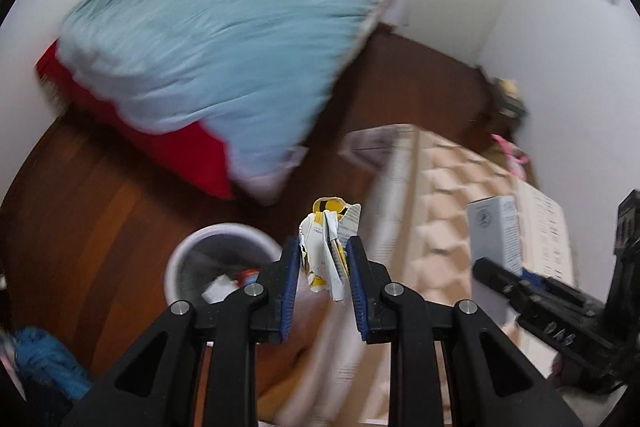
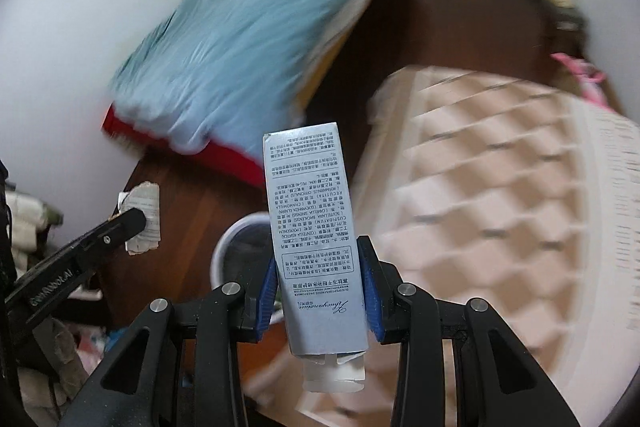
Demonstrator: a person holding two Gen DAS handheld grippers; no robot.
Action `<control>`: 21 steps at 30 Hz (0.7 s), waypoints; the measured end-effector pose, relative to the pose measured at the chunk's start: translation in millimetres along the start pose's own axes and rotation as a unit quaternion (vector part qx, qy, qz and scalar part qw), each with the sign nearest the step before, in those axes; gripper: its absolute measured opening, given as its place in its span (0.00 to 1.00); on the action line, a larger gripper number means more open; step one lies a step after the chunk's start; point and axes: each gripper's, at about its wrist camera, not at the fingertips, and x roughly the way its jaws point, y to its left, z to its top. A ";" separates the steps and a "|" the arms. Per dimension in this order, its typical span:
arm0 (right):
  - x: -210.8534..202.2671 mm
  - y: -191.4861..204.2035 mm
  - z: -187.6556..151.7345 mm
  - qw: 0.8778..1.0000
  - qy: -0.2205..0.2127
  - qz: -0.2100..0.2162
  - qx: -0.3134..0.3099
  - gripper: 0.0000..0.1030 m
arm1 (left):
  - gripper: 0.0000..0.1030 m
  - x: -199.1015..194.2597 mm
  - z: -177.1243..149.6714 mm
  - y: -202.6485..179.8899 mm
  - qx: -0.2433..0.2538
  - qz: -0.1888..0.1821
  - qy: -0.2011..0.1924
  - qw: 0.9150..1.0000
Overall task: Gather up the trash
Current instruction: 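Carry the white box and paper wrapper with both tools over the bin, then open both tools to drop the white box and wrapper into the bin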
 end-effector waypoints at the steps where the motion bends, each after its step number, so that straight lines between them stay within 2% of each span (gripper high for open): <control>1: 17.3 12.4 0.9 1.000 0.011 0.006 -0.005 0.38 | 0.20 8.9 1.0 20.9 -0.011 0.007 0.010 1.000; 4: 90.4 55.1 -3.6 0.998 0.064 0.022 -0.020 0.38 | 0.20 44.2 0.9 79.0 -0.045 0.019 0.046 0.998; 8: 174.6 85.8 -17.5 0.991 0.127 0.027 -0.021 0.38 | 0.20 101.0 -4.8 140.1 -0.093 0.009 0.108 0.990; 9: 194.4 90.9 -21.0 0.989 0.141 0.025 -0.022 0.38 | 0.25 111.6 -6.9 148.2 -0.100 0.005 0.121 0.988; 11: 222.0 96.2 -24.8 0.988 0.153 0.019 -0.024 0.38 | 0.27 137.0 -12.8 165.1 -0.116 -0.002 0.147 0.982; 14: 255.7 101.5 -30.2 0.986 0.165 0.012 -0.021 0.38 | 0.34 162.0 -17.5 176.2 -0.124 -0.003 0.174 0.977; 15: 262.9 101.6 -32.4 0.985 0.169 0.013 -0.019 0.40 | 0.41 166.2 -19.1 178.1 -0.125 0.005 0.178 0.976; 16: 269.8 101.1 -32.9 0.985 0.173 0.007 -0.018 0.45 | 0.53 168.5 -20.6 180.1 -0.124 0.015 0.179 0.976; 17: 273.1 99.7 -32.4 0.985 0.173 0.005 -0.018 0.61 | 0.61 168.8 -20.9 183.6 -0.125 0.020 0.175 0.976; 18: 273.7 98.9 -32.6 0.985 0.171 0.003 -0.021 0.71 | 0.76 168.0 -22.4 187.4 -0.126 0.024 0.168 0.977; 19: 272.8 95.7 -31.1 0.986 0.168 -0.003 -0.023 0.74 | 0.86 166.0 -23.7 191.2 -0.126 0.030 0.161 0.978; 21: 270.6 96.9 -32.5 0.986 0.163 -0.019 -0.035 0.94 | 0.93 161.2 -28.0 195.9 -0.121 0.048 0.156 0.979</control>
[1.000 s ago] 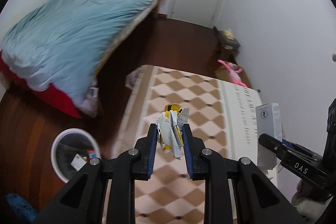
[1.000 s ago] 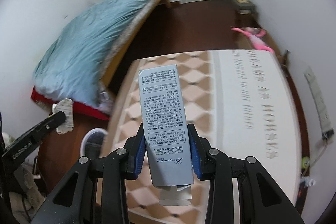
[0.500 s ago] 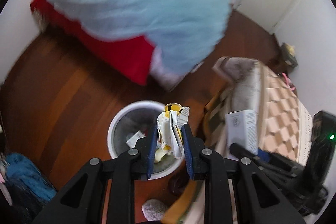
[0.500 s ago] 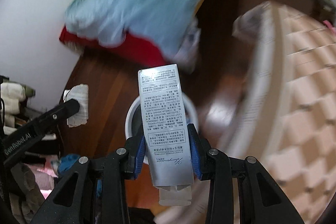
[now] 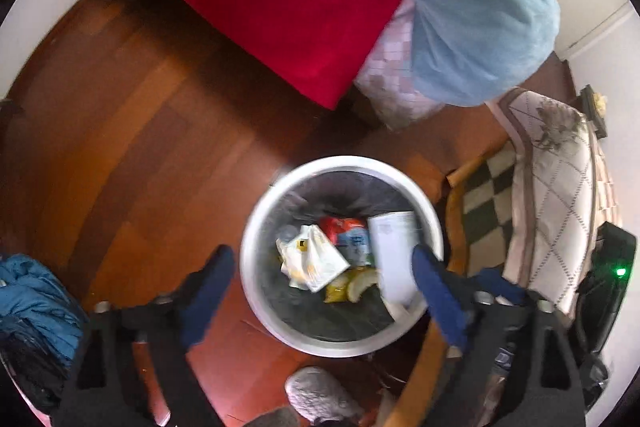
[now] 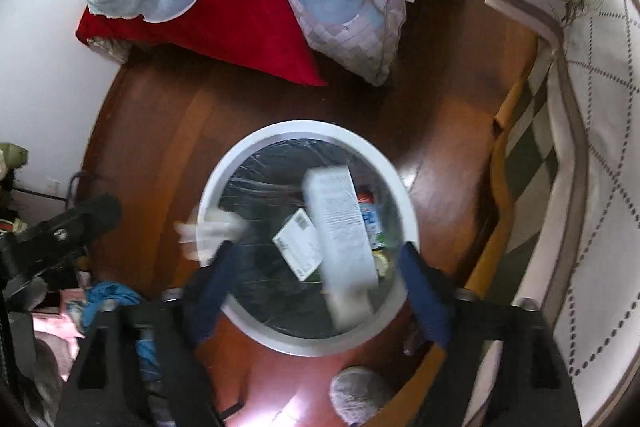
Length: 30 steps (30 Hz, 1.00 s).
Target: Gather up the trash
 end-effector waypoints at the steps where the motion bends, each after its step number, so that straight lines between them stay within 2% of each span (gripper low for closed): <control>1: -1.8 -0.3 -1.3 1.000 0.000 -0.009 -0.003 0.98 | 0.96 -2.5 -3.1 1.7 0.004 0.014 -0.003 1.000; 5: -14.8 3.6 -9.1 0.999 -0.003 -0.047 -0.022 1.00 | 0.97 -18.5 -16.3 5.2 0.018 0.051 -0.030 0.998; 8: -33.6 8.0 -22.3 0.998 -0.010 -0.056 -0.035 1.00 | 0.97 -38.0 -33.5 5.3 0.025 0.067 -0.048 0.996; 16: -103.0 21.7 -69.6 0.995 -0.051 -0.056 -0.057 1.00 | 0.97 -105.0 -86.2 4.5 0.038 0.086 -0.095 0.991; 24: -185.5 32.0 -127.1 0.992 -0.098 -0.031 -0.074 1.00 | 0.97 -178.0 -141.3 -4.6 0.053 0.076 -0.141 0.986; 30: -255.3 38.4 -169.4 0.986 -0.140 -0.006 -0.095 1.00 | 0.97 -237.8 -181.3 -13.6 0.060 0.045 -0.180 0.981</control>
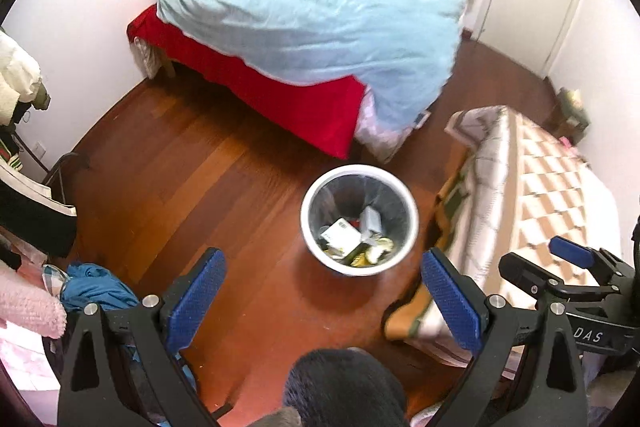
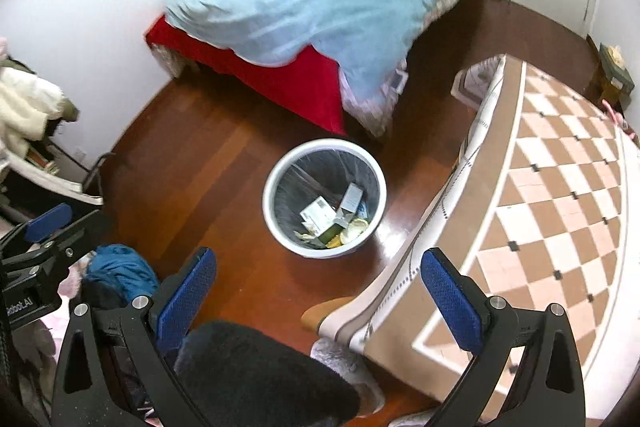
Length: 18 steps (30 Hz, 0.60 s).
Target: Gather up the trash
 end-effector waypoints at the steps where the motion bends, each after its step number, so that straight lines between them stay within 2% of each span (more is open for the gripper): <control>1: -10.3 1.6 -2.5 1.000 -0.005 0.003 -0.003 1.00 | 0.97 -10.3 -2.5 -2.4 0.000 -0.003 -0.007 1.000; 11: -137.5 9.1 -30.3 0.995 -0.067 0.063 -0.023 1.00 | 0.97 -100.4 -20.7 -8.7 0.002 -0.062 -0.059 0.996; 18: -184.0 18.0 -42.2 0.990 -0.084 0.106 -0.035 1.00 | 0.97 -140.4 -27.1 -9.5 0.007 -0.092 -0.079 0.993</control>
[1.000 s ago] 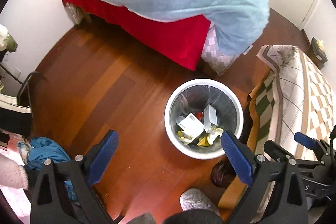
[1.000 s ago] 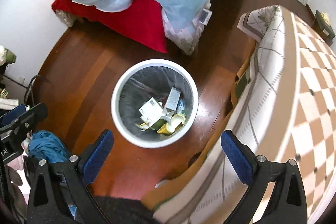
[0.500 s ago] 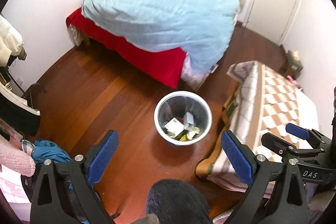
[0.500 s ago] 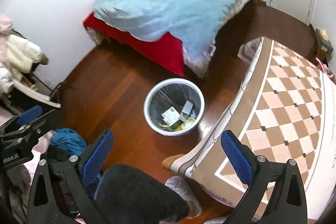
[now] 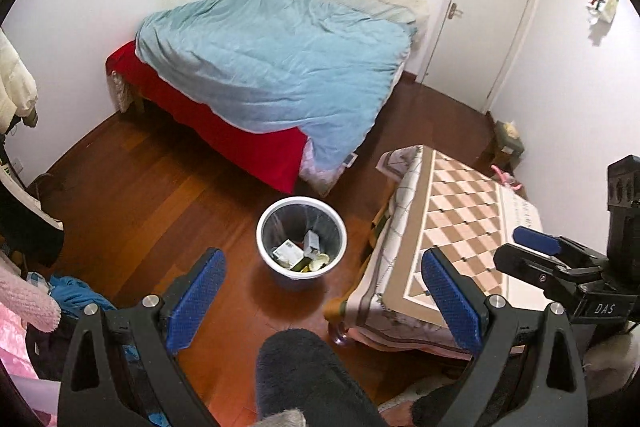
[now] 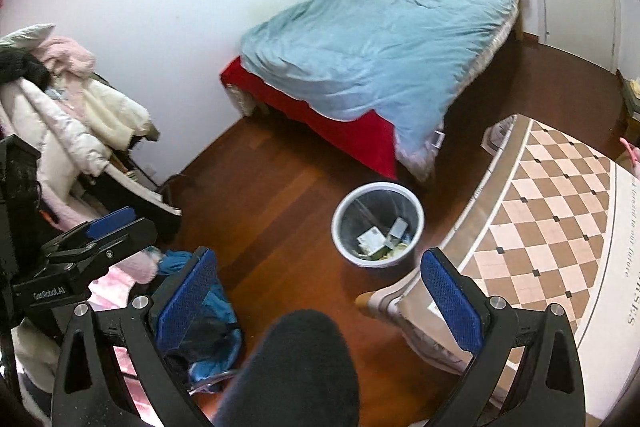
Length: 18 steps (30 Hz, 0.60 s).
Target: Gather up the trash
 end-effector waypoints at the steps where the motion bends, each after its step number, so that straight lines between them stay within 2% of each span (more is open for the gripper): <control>1: -2.5 1.4 -0.4 1.000 -0.002 0.003 -0.001 1.00 | 0.97 -4.9 0.3 -1.2 0.002 -0.003 -0.004 1.000; 6: -16.9 8.9 -1.9 1.000 -0.005 0.024 -0.002 1.00 | 0.97 -21.8 1.5 -4.4 0.002 -0.022 -0.015 1.000; 12: -26.2 13.9 1.1 0.999 -0.015 0.029 -0.009 1.00 | 0.97 -32.1 0.4 -6.7 0.007 -0.028 -0.024 0.999; 18: -17.6 15.9 0.4 0.999 0.004 0.049 -0.004 1.00 | 0.97 -36.8 -3.9 -4.3 0.001 -0.026 -0.025 0.999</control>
